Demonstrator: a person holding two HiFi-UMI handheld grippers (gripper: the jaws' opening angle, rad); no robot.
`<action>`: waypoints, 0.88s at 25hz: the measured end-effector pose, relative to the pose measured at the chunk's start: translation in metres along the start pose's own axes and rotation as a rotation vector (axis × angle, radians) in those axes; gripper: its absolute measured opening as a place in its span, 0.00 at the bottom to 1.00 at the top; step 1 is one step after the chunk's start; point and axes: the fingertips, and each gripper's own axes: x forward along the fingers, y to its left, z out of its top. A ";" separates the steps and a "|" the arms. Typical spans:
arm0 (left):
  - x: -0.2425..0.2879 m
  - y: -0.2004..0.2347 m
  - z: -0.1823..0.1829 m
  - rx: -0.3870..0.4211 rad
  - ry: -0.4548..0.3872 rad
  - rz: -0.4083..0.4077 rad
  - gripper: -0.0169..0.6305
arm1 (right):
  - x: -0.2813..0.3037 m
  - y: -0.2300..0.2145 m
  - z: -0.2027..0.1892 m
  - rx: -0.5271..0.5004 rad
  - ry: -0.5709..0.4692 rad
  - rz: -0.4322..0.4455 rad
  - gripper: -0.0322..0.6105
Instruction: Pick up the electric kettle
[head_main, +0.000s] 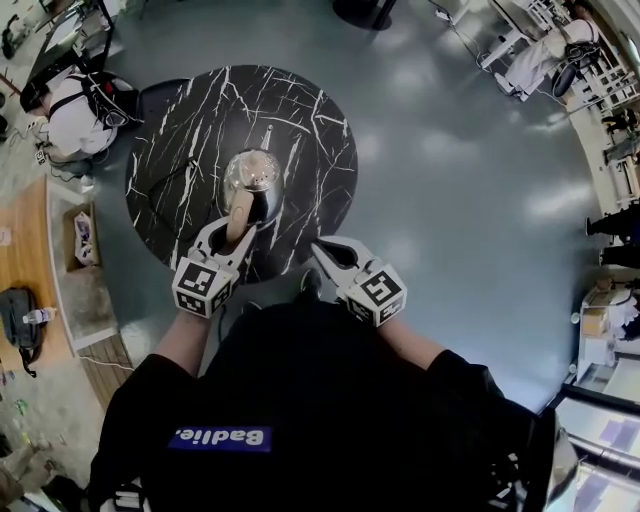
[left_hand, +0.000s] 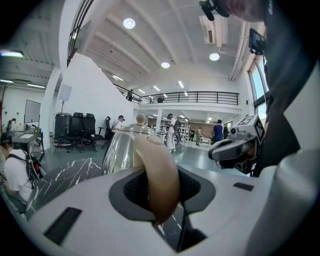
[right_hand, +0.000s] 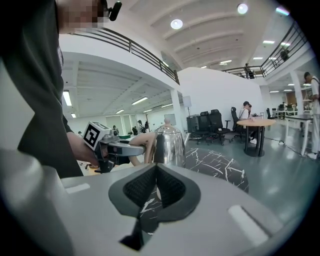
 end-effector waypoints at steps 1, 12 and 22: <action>-0.004 -0.002 0.007 -0.001 -0.012 -0.001 0.19 | 0.001 0.000 0.004 -0.002 -0.011 0.001 0.06; -0.047 -0.026 0.074 -0.005 -0.144 -0.003 0.19 | 0.004 0.005 0.032 -0.025 -0.084 0.013 0.05; -0.064 -0.036 0.080 -0.037 -0.145 0.006 0.19 | 0.009 0.024 0.045 -0.047 -0.115 0.069 0.05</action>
